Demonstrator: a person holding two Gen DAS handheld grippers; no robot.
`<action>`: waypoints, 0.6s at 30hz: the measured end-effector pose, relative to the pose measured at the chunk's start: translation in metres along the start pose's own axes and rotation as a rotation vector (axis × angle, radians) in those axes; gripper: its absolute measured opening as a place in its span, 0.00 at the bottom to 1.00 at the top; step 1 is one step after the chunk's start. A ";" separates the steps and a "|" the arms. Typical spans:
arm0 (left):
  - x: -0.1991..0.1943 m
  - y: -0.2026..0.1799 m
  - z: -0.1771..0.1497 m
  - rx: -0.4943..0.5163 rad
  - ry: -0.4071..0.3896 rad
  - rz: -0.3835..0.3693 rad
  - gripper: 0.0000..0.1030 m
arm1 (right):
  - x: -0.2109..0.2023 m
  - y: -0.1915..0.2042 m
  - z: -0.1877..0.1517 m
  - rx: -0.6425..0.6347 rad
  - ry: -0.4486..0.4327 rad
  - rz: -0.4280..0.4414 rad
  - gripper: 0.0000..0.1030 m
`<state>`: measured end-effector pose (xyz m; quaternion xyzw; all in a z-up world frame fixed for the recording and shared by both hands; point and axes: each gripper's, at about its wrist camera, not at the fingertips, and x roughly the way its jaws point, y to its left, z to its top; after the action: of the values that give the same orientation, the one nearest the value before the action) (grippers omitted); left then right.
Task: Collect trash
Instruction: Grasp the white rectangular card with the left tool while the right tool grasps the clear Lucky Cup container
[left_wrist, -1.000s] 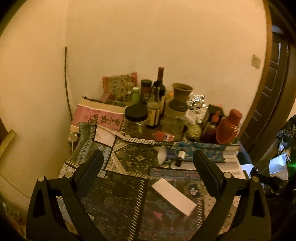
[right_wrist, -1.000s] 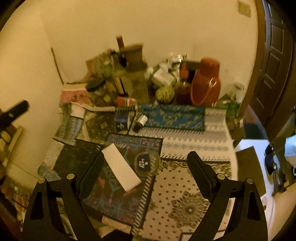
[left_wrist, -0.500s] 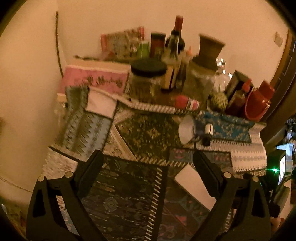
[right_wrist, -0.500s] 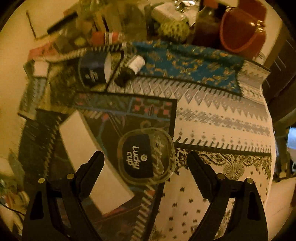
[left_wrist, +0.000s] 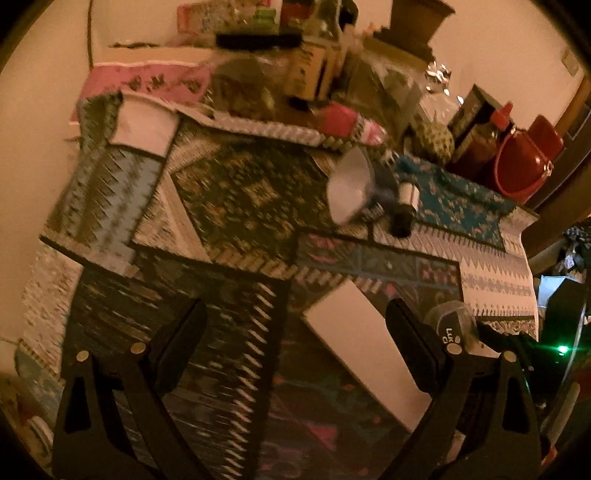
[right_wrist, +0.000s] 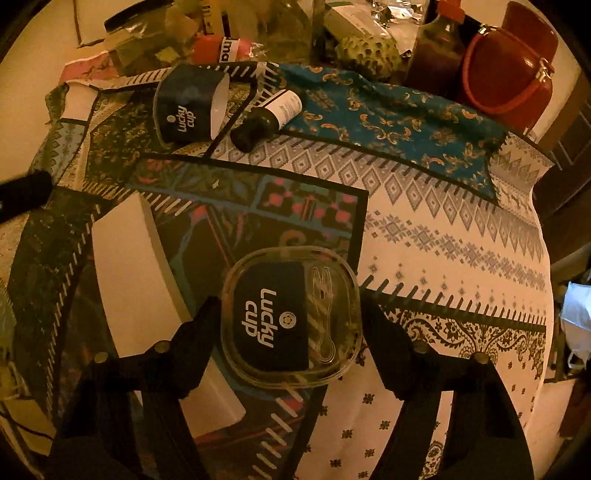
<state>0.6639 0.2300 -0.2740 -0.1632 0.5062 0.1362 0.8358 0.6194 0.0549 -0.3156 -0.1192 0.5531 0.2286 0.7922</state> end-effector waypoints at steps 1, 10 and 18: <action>0.004 -0.005 -0.002 -0.006 0.015 -0.002 0.95 | -0.003 -0.002 -0.003 0.008 -0.003 0.006 0.69; 0.036 -0.042 -0.026 -0.135 0.113 0.016 0.90 | -0.058 -0.062 -0.016 0.164 -0.107 -0.020 0.69; 0.050 -0.074 -0.045 -0.114 0.080 0.153 0.83 | -0.093 -0.088 -0.032 0.241 -0.165 -0.023 0.69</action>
<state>0.6790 0.1473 -0.3281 -0.1769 0.5415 0.2214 0.7915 0.6101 -0.0570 -0.2457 -0.0103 0.5082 0.1606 0.8461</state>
